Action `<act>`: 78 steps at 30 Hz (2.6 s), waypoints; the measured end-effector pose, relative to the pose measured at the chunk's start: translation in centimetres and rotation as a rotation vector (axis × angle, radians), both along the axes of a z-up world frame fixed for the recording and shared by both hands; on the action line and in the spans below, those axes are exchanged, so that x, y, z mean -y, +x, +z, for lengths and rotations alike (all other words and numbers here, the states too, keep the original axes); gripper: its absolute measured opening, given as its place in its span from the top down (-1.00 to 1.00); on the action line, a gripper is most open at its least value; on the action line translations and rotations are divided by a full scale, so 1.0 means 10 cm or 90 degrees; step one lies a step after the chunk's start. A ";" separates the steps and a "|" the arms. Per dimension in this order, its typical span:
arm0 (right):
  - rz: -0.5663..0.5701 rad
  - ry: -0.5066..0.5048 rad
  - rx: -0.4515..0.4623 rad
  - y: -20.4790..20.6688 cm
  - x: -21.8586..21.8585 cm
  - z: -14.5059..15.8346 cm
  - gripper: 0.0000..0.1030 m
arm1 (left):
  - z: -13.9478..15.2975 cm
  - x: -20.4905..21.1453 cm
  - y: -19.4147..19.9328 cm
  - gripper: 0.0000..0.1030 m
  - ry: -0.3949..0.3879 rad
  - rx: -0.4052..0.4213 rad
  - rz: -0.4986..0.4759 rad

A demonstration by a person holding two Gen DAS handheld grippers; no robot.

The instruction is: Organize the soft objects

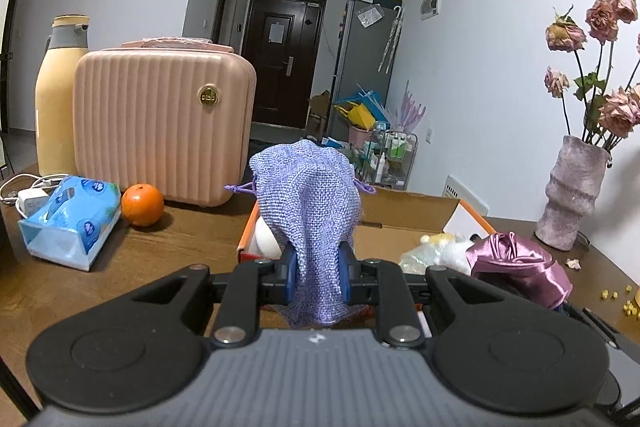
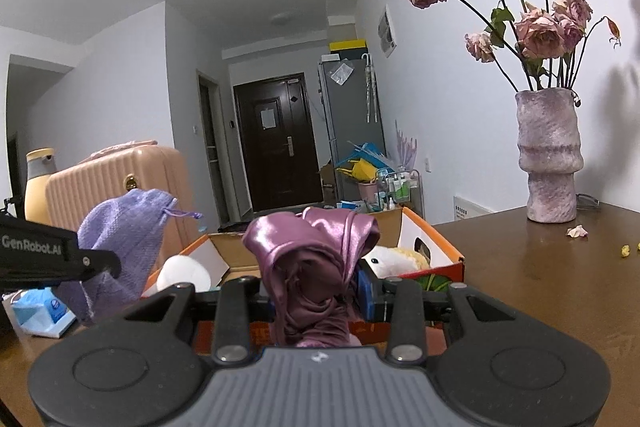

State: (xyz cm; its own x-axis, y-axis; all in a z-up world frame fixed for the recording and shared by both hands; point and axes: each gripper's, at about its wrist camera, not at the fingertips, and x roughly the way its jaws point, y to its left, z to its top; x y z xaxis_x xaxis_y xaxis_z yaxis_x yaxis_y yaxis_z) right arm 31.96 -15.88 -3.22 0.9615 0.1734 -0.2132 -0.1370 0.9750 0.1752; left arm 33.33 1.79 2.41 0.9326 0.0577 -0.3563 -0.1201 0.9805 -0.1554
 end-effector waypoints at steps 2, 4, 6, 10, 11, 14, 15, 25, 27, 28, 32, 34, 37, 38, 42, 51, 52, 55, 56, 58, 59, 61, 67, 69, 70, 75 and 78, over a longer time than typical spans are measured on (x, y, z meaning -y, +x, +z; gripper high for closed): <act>-0.001 0.002 0.002 0.06 -0.01 0.00 0.32 | 0.01 -0.01 0.06 0.60 -0.001 0.003 0.001; -0.001 0.003 0.003 0.12 -0.02 0.00 0.32 | 0.02 -0.01 0.12 0.60 -0.002 0.007 0.001; -0.001 0.003 0.003 0.18 -0.03 0.00 0.32 | 0.03 -0.02 0.19 0.60 -0.003 0.009 0.001; 0.000 0.004 0.006 0.27 -0.07 0.00 0.32 | 0.02 -0.03 0.31 0.60 -0.006 0.009 0.004; -0.001 0.005 0.006 0.31 -0.07 0.01 0.32 | 0.02 -0.03 0.34 0.60 -0.008 0.008 0.005; -0.005 0.011 0.003 0.42 -0.09 0.00 0.32 | 0.02 -0.04 0.45 0.60 -0.009 0.007 0.006; -0.006 0.012 0.002 0.44 -0.10 0.00 0.32 | 0.02 -0.04 0.48 0.60 -0.010 0.008 0.006; -0.003 0.013 0.006 0.66 -0.16 -0.01 0.32 | 0.04 -0.03 0.77 0.60 -0.010 0.018 0.003; -0.005 0.011 0.008 0.74 -0.18 0.00 0.32 | 0.04 -0.05 0.83 0.60 -0.010 0.021 0.003; -0.005 0.011 0.008 0.77 -0.18 0.01 0.32 | 0.04 -0.05 0.86 0.60 -0.009 0.022 0.003; -0.009 0.006 0.007 0.88 -0.20 0.01 0.32 | 0.02 -0.07 1.00 0.60 -0.009 0.015 0.000; -0.009 0.006 0.002 0.99 -0.19 0.01 0.32 | 0.00 -0.06 1.06 0.60 -0.006 0.012 -0.001; -0.007 -0.002 -0.001 1.10 -0.20 0.02 0.32 | -0.02 -0.04 1.14 0.60 -0.002 0.011 -0.005; -0.007 -0.004 -0.001 1.12 -0.19 0.02 0.32 | -0.02 -0.04 1.17 0.60 -0.001 0.011 -0.005; -0.003 -0.010 -0.006 1.23 -0.21 0.03 0.32 | -0.05 -0.01 1.26 0.60 0.008 0.009 -0.010; 0.013 -0.042 -0.034 1.47 -0.26 0.01 0.31 | -0.13 0.05 1.48 0.60 0.041 0.003 -0.014; 0.016 -0.047 -0.038 1.49 -0.27 0.00 0.31 | -0.14 0.06 1.49 0.60 0.043 0.001 -0.013; 0.025 -0.058 -0.052 1.55 -0.30 -0.01 0.31 | -0.17 0.07 1.53 0.60 0.053 -0.003 -0.013; 0.027 -0.062 -0.055 1.56 -0.31 -0.02 0.31 | -0.18 0.07 1.55 0.60 0.055 -0.004 -0.011; 0.030 -0.068 -0.061 1.58 -0.32 -0.04 0.30 | -0.19 0.05 1.57 0.60 0.056 -0.008 -0.009; 0.030 -0.069 -0.064 1.59 -0.32 -0.05 0.30 | -0.20 0.05 1.57 0.60 0.055 -0.011 -0.008; 0.030 -0.070 -0.070 1.59 -0.32 -0.06 0.30 | -0.21 0.05 1.58 0.60 0.057 -0.012 -0.006; 0.031 -0.073 -0.075 1.59 -0.33 -0.09 0.30 | -0.23 0.05 1.58 0.60 0.066 -0.013 -0.004; 0.030 -0.074 -0.077 1.60 -0.33 -0.09 0.27 | -0.24 0.06 1.58 0.60 0.071 -0.015 -0.002; 0.030 -0.074 -0.077 1.60 -0.33 -0.09 0.26 | -0.24 0.06 1.59 0.59 0.074 -0.017 -0.001; 0.027 -0.075 -0.080 1.60 -0.34 -0.10 0.12 | -0.23 0.05 1.60 0.37 0.066 -0.020 0.012; 0.021 -0.081 -0.077 1.58 -0.34 -0.11 -0.25 | -0.22 0.01 1.58 0.00 0.062 -0.013 0.032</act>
State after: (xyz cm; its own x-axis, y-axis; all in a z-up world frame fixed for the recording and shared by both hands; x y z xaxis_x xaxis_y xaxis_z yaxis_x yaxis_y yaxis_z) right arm 47.79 -12.48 -4.31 0.9216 0.1680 -0.3499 -0.1539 0.9858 0.0678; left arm 49.15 1.66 0.20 0.9201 0.1397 -0.3660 -0.1715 0.9836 -0.0559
